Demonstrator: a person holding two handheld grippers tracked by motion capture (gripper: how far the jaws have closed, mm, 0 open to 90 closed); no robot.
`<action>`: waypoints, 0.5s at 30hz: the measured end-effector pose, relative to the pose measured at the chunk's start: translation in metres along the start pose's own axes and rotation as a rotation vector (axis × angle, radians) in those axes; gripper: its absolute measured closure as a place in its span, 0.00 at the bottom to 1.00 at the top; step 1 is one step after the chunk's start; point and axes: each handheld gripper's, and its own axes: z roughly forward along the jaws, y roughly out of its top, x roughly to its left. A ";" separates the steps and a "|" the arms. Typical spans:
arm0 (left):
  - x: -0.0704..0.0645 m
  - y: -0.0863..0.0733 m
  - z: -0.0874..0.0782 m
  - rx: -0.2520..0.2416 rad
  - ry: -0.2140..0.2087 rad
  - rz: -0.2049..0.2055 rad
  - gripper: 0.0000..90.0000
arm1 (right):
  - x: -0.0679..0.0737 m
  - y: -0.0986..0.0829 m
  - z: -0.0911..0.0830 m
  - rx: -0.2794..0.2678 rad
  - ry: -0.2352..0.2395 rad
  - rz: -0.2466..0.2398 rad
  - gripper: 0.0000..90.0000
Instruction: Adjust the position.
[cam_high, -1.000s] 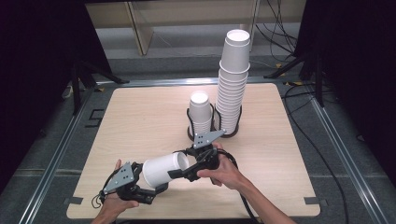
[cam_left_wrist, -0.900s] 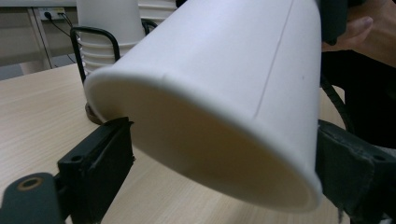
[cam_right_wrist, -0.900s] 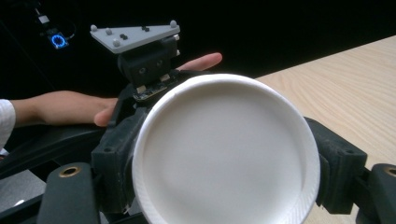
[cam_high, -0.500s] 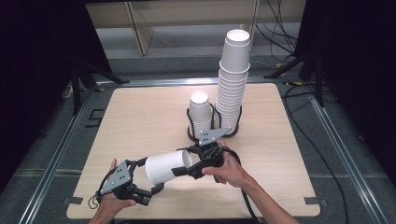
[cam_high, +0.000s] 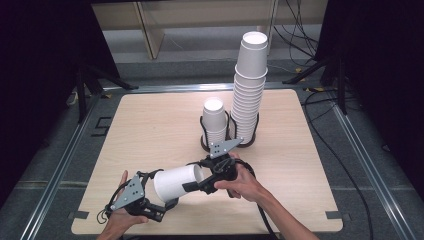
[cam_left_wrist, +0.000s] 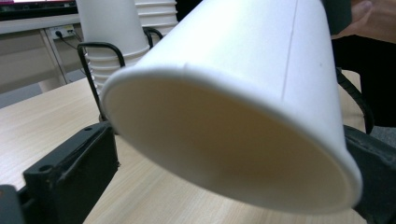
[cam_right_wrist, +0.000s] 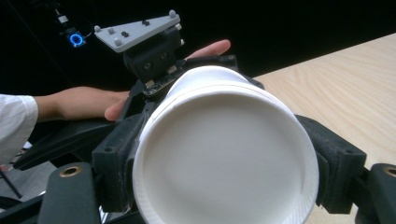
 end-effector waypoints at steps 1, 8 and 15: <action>0.000 0.000 0.000 -0.005 -0.003 -0.001 0.00 | 0.000 -0.001 0.001 0.008 0.005 0.008 0.28; -0.001 0.000 -0.001 -0.013 -0.016 0.015 0.00 | -0.001 -0.003 0.005 0.005 0.020 0.018 0.28; 0.000 0.001 -0.003 -0.003 -0.038 -0.004 0.04 | -0.002 -0.003 0.004 -0.002 0.028 0.021 0.28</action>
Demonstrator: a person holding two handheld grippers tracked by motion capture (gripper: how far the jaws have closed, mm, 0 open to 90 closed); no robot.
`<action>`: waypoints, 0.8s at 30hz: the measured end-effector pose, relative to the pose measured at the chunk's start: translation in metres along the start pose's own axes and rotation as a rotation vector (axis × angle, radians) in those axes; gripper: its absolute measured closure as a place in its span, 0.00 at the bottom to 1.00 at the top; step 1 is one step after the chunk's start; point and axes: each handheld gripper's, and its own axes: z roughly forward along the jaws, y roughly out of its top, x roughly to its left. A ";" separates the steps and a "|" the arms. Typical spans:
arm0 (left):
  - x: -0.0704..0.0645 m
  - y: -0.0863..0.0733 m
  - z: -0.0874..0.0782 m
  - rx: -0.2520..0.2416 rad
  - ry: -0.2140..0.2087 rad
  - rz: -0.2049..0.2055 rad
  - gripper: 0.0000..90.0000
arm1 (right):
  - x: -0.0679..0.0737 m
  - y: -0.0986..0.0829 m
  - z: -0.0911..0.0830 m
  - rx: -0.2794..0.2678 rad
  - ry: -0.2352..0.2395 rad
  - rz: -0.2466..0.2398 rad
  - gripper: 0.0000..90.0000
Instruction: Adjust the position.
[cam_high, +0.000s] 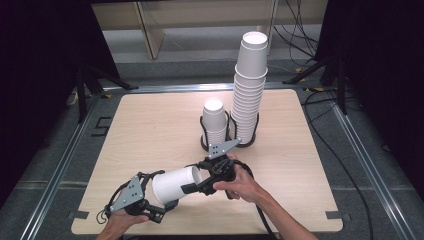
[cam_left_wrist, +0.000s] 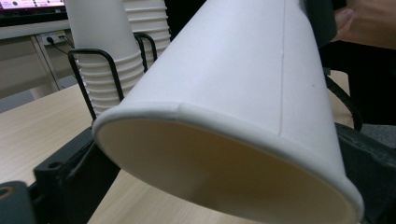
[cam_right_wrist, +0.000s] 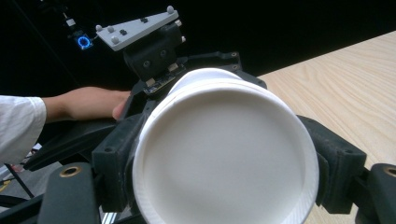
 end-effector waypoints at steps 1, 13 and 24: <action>0.000 0.000 0.000 0.000 0.000 0.000 0.05 | 0.000 0.000 0.000 0.000 0.000 0.000 0.28; 0.001 0.003 -0.002 0.040 -0.028 0.011 0.13 | -0.002 0.000 -0.004 0.022 -0.008 0.014 0.26; 0.000 0.003 -0.001 0.045 -0.047 0.030 0.16 | -0.002 0.003 -0.007 0.035 -0.040 0.013 0.17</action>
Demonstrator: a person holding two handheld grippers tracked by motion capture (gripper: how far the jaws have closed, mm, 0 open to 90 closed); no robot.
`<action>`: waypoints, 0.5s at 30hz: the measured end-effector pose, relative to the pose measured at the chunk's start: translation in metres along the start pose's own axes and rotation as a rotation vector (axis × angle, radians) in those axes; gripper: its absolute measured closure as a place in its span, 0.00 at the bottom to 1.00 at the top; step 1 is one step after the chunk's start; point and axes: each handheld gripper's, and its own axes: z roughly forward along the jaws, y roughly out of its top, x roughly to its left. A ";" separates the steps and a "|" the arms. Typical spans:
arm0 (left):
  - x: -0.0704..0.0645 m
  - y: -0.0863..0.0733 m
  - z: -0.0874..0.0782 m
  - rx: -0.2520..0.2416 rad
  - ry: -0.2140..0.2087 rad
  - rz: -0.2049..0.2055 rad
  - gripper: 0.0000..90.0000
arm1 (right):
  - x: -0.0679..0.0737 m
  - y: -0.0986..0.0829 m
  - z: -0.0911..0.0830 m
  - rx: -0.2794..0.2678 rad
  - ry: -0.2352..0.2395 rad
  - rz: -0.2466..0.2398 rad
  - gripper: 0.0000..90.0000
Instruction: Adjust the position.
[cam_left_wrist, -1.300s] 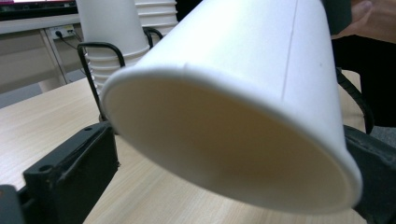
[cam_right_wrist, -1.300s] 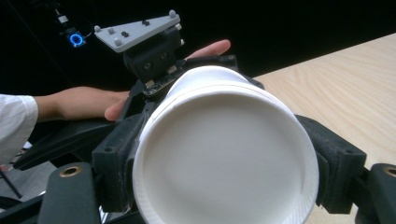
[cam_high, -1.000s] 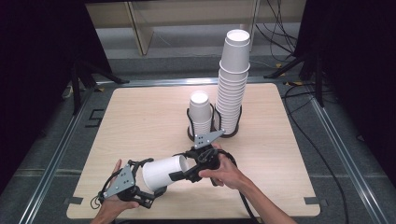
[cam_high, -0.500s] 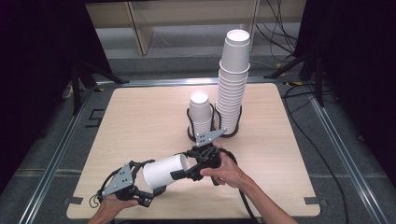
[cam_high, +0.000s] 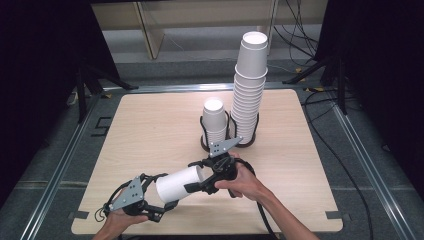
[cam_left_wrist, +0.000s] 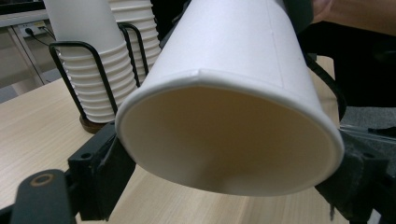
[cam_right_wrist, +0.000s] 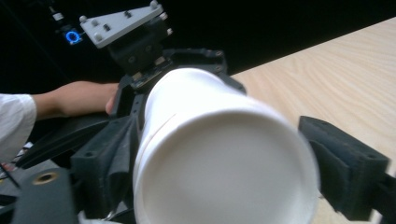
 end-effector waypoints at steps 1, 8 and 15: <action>0.000 0.001 -0.001 0.027 0.007 0.009 0.16 | 0.001 0.001 -0.002 0.003 0.005 0.007 0.17; 0.000 -0.001 0.000 0.102 0.013 0.029 0.16 | 0.015 0.016 -0.015 0.083 -0.137 -0.149 0.17; -0.004 -0.002 0.003 0.166 -0.008 0.046 0.16 | 0.037 0.025 -0.011 0.287 -0.241 -0.314 0.18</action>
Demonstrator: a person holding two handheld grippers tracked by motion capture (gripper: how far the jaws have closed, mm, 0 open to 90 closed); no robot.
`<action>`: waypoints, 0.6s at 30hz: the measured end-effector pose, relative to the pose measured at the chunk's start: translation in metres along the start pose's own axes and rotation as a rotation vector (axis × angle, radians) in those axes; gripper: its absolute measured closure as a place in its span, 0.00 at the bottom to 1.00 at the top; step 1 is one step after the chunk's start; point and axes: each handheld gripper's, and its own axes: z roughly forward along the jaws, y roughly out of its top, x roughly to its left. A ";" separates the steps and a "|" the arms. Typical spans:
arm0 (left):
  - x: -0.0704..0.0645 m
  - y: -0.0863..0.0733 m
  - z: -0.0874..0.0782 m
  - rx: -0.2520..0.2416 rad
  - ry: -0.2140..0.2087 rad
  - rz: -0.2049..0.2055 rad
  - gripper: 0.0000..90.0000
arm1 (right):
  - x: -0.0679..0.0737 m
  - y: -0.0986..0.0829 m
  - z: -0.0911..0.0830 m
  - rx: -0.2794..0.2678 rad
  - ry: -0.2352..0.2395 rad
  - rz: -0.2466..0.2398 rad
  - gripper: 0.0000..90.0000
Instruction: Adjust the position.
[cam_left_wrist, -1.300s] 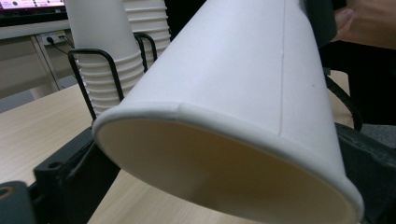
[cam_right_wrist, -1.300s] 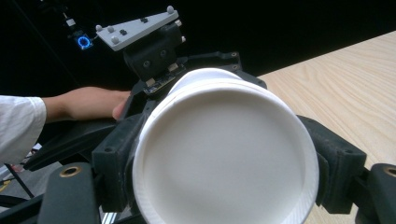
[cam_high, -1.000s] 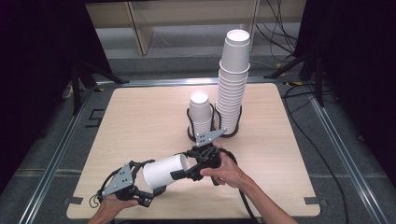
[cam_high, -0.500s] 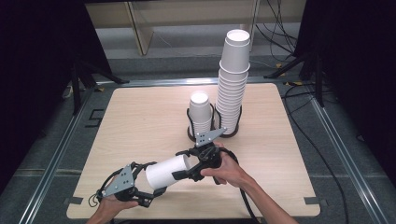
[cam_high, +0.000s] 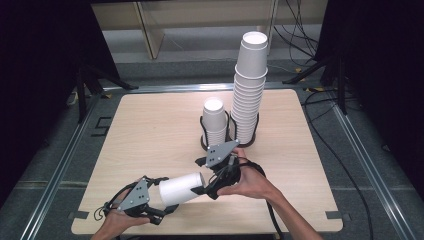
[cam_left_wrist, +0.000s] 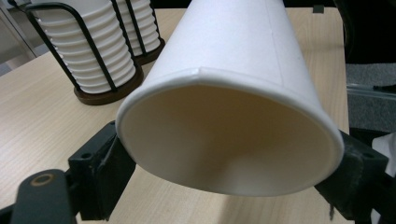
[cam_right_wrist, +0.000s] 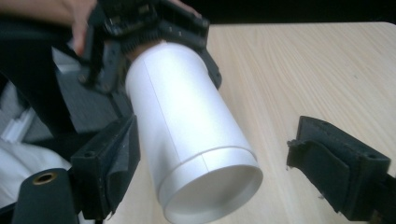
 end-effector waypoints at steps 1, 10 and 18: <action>-0.001 0.000 0.001 -0.001 -0.002 0.005 0.16 | 0.004 0.001 0.004 0.032 0.014 -0.025 0.18; -0.003 0.002 0.001 0.017 -0.028 0.022 0.17 | 0.011 0.000 0.021 0.129 0.026 -0.097 0.18; -0.004 0.002 0.001 0.019 -0.049 0.030 0.17 | 0.016 -0.003 0.037 0.181 0.050 -0.149 0.19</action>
